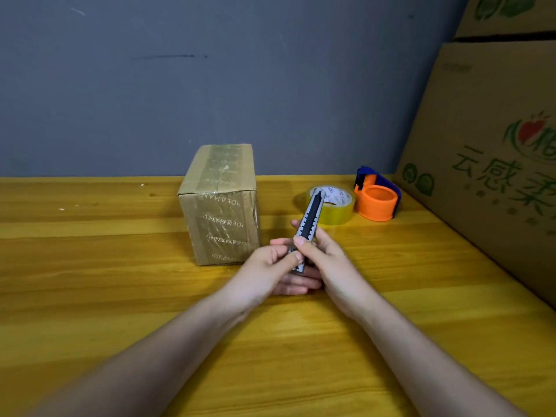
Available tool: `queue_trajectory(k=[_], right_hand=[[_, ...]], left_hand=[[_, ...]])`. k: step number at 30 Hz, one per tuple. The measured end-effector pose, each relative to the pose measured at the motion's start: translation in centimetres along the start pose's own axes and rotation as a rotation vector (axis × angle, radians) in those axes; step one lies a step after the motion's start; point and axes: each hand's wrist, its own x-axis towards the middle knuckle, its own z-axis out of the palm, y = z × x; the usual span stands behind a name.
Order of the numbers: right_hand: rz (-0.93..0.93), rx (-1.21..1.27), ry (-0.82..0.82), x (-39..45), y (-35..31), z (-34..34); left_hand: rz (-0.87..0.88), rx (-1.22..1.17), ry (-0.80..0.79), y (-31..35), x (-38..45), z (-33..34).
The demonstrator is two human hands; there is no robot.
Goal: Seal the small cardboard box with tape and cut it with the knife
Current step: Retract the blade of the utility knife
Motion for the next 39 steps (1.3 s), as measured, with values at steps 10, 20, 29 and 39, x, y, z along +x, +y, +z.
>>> queue_trajectory(k=[10,20,29,39], right_hand=[[-0.181,-0.338,0.248,0.1,0.3,-0.1],[-0.068,-0.272,0.298,0.5,-0.5,-0.6],[-0.019,-0.004,0.260,-0.6,-1.1,-0.5],[0.016,0.124,0.164,-0.9,-0.7,0.3]], left_hand=[[0.168,0.435,0.303,-1.1,0.4,1.2],[0.214,0.790,0.506,-0.3,0.0,2.8],[0.319,0.650,0.374,-1.3,-0.6,2.5],[0.346,0.394,0.410,-2.3,0.0,1.8]])
